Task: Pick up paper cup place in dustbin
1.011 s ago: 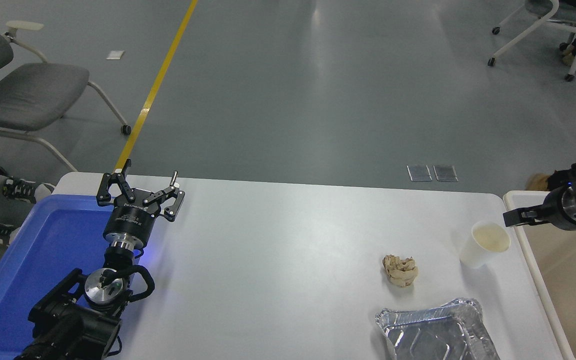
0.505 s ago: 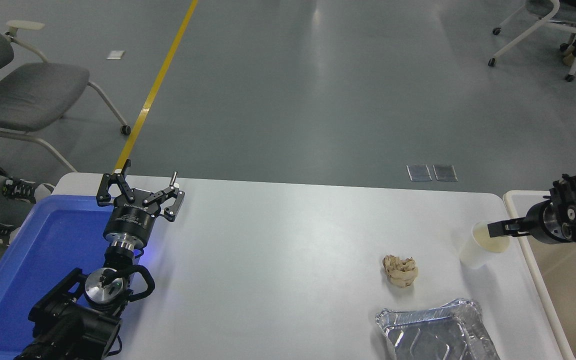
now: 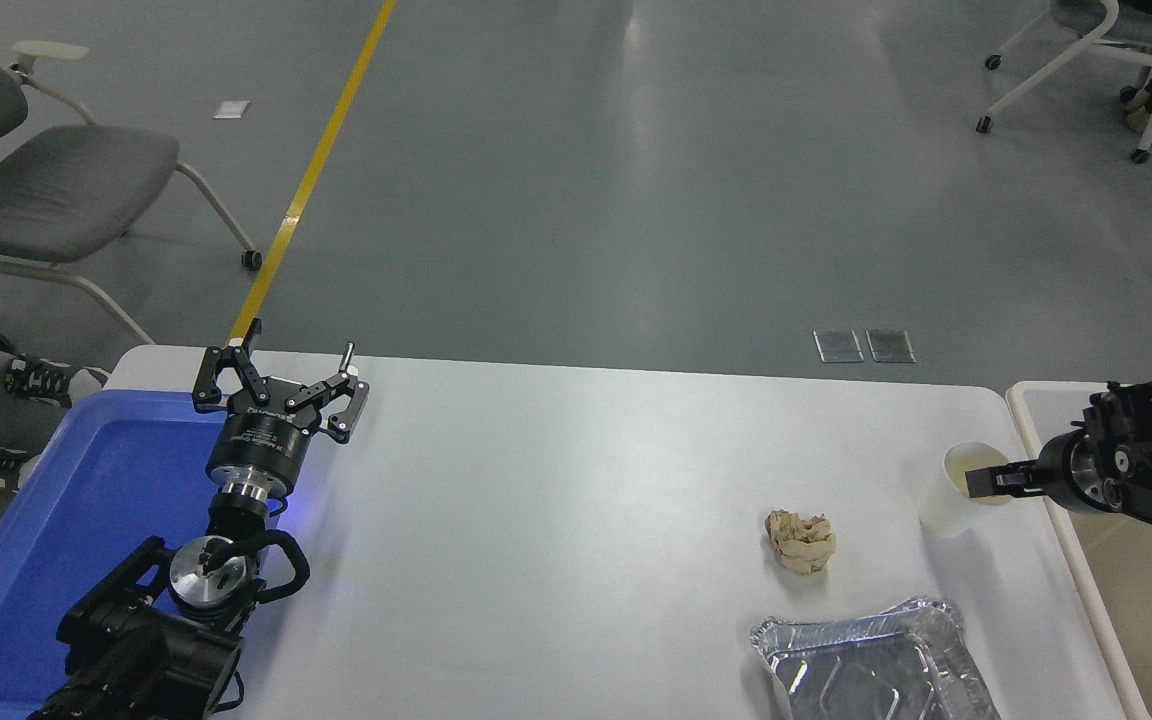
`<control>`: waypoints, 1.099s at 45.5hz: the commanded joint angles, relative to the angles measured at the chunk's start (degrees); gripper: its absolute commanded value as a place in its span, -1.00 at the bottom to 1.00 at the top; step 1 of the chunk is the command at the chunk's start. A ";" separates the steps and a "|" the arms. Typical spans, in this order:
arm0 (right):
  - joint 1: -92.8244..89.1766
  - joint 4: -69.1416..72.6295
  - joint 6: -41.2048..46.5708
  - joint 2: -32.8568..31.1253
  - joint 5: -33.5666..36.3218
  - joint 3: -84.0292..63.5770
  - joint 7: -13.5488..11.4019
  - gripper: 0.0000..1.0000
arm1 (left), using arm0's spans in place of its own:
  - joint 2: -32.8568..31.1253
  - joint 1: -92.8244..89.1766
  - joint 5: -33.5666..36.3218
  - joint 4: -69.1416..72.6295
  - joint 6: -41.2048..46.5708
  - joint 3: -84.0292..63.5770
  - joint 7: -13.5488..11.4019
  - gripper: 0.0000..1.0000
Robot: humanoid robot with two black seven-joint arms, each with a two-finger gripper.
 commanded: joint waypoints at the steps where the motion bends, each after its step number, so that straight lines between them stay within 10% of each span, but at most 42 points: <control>1: -0.79 -0.41 -0.13 0.29 0.01 0.44 0.06 -0.35 | 0.00 0.00 0.00 0.00 0.00 0.00 0.00 0.98; 8: -0.78 -0.32 -0.04 0.29 0.01 0.44 0.14 -1.00 | 0.00 0.00 0.00 0.00 0.00 0.00 0.00 0.98; 31: 3.43 1.52 1.89 -1.11 1.67 0.61 1.90 -1.00 | 0.00 0.00 0.00 0.00 0.00 0.08 0.00 0.98; 50: 29.87 18.13 17.87 -15.87 0.89 0.26 1.55 -1.00 | 0.00 0.00 0.00 0.00 0.00 0.00 0.00 0.98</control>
